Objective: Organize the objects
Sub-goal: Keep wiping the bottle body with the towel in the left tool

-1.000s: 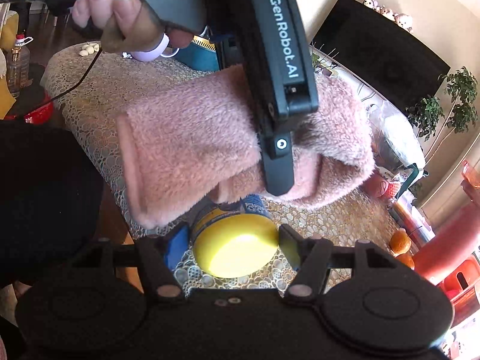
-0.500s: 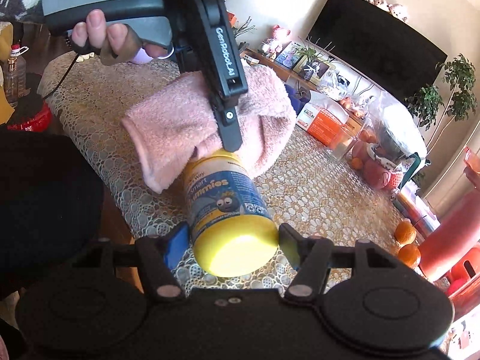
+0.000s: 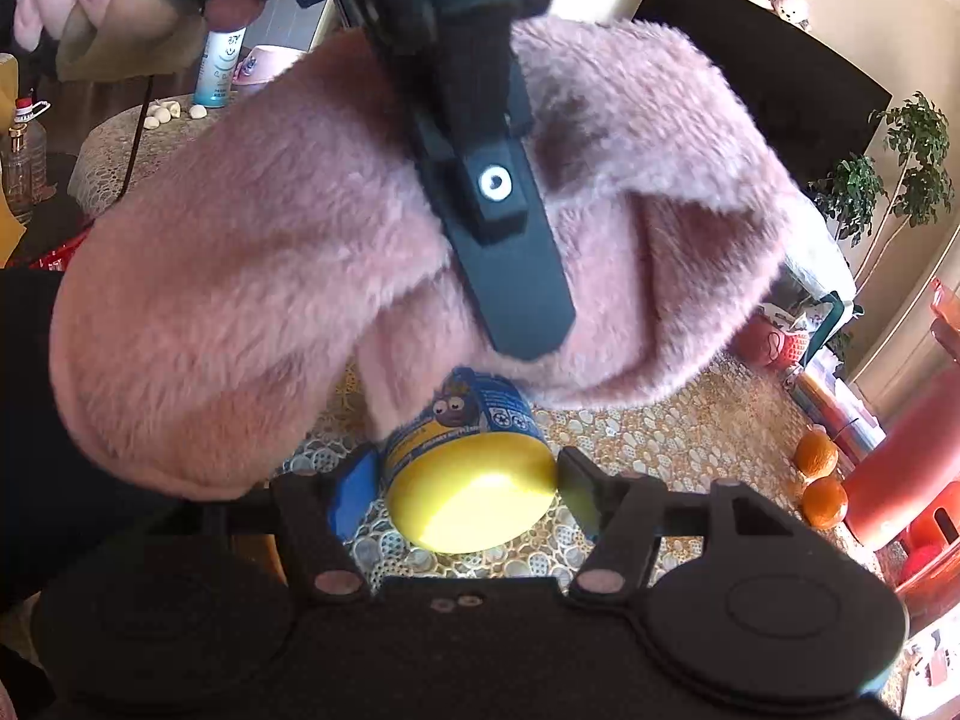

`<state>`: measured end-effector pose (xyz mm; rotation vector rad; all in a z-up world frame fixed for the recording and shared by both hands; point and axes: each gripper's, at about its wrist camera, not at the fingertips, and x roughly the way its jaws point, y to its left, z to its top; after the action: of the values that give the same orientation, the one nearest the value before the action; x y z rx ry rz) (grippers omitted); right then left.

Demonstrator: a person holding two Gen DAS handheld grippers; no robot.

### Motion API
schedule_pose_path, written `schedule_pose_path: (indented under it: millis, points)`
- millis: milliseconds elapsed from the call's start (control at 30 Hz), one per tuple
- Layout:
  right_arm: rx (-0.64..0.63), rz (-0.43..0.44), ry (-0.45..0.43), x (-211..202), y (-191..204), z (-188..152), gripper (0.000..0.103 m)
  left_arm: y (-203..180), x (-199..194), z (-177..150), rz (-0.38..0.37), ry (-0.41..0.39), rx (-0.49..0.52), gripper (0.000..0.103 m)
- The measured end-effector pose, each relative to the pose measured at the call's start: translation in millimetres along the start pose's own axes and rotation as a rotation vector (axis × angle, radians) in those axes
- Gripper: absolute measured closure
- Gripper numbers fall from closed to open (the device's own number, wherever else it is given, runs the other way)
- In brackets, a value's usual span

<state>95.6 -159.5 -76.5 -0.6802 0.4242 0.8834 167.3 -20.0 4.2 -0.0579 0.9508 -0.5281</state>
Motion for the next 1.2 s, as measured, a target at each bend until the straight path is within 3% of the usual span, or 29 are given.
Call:
schedule_pose_path:
  millis: [367, 700, 900, 1133, 1200]
  points:
    - [0.011, 0.008, 0.006, -2.2, -0.4, -2.6, 0.039, 16.2, 5.8, -3.6, 0.054, 0.007, -0.019, 0.041]
    - [0.025, 0.013, -0.006, -7.3, -1.4, -0.8, 0.039, 37.8, -13.3, 0.6, 0.119, -0.026, -0.058, 0.044]
    - [0.007, -0.003, 0.000, -10.7, 5.3, -2.5, 0.039, 16.6, -27.3, 5.1, 0.022, -0.054, -0.011, 0.044]
    - [0.006, -0.002, 0.016, -1.8, 0.0, 2.5, 0.039, 2.3, -11.4, 1.9, 0.006, -0.038, 0.032, 0.044]
    - [0.009, -0.002, 0.019, -1.6, -0.1, 1.0, 0.039, 0.8, -10.3, 1.3, 0.044, -0.047, 0.049, 0.044]
